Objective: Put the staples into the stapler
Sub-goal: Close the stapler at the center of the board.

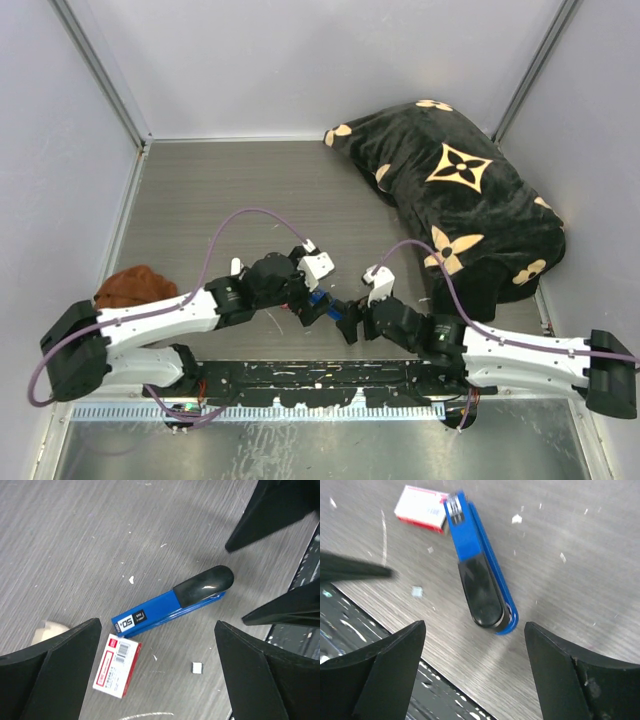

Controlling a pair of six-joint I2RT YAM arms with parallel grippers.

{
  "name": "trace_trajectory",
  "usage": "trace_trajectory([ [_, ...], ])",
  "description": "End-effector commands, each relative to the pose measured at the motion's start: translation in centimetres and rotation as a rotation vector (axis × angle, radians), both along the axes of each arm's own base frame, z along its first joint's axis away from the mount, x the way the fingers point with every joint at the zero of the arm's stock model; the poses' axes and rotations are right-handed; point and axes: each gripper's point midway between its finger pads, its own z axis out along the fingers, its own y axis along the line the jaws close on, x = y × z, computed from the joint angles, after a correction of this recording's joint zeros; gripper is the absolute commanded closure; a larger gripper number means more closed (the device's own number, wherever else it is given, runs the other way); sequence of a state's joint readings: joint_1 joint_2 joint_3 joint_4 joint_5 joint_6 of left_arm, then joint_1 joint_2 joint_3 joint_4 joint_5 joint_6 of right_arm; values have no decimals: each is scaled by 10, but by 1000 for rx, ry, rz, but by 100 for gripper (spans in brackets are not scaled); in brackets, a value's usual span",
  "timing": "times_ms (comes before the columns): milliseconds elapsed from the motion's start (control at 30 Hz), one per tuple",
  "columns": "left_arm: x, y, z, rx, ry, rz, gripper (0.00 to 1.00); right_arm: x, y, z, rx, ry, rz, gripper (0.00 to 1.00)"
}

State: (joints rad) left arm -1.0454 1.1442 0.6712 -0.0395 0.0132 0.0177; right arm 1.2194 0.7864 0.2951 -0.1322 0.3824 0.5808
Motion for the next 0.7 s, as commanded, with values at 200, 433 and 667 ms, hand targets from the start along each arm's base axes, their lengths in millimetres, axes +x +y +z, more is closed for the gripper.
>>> trace_trajectory([
  [200,24,-48,-27,-33,-38,-251,1,45,-28,60,126,89,-160,13],
  [433,12,-54,-49,13,72,-309,5,65,-38,57,111,129,-227,13],
  [667,14,-47,-83,167,62,-268,21,69,-32,69,170,125,-230,13],
])
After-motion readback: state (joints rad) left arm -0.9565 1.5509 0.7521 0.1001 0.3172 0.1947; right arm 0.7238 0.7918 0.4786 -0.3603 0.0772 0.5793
